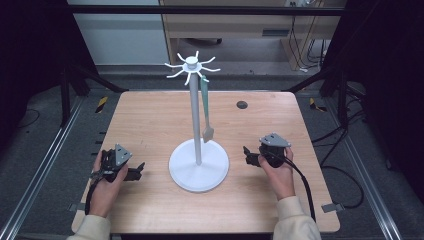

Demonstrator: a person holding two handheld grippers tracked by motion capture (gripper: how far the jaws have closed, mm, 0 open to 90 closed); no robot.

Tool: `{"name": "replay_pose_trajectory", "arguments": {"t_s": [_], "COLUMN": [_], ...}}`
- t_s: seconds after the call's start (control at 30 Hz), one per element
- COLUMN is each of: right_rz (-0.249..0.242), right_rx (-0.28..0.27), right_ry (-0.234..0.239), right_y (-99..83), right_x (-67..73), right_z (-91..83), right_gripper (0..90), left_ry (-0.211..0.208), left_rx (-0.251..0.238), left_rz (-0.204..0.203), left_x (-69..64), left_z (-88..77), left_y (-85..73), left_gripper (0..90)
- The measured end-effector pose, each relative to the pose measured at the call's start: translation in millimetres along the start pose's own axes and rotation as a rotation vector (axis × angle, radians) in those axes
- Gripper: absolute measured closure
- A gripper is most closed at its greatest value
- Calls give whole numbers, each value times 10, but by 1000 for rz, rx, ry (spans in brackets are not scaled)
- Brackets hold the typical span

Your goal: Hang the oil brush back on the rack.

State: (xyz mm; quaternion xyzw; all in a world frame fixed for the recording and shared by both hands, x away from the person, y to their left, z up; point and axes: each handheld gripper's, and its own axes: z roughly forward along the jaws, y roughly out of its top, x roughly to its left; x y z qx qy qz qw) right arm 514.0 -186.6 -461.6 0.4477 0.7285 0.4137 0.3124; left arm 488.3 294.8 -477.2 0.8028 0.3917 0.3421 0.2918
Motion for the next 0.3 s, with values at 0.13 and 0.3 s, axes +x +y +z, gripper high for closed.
{"name": "replay_pose_trajectory", "arguments": {"t_s": [0.13,0.3], "right_rz": [27,45], "right_rx": [-31,-36], "right_ry": [-9,2], "right_y": [-50,-56], "right_x": [-13,-41], "right_z": [52,35], "right_gripper": [127,121], "left_ry": [0,1], "left_rx": [-1,2], "left_rz": [1,3], "left_x": [-3,1], "left_z": [-1,3], "left_y": [1,0], "left_gripper": [27,27]}}
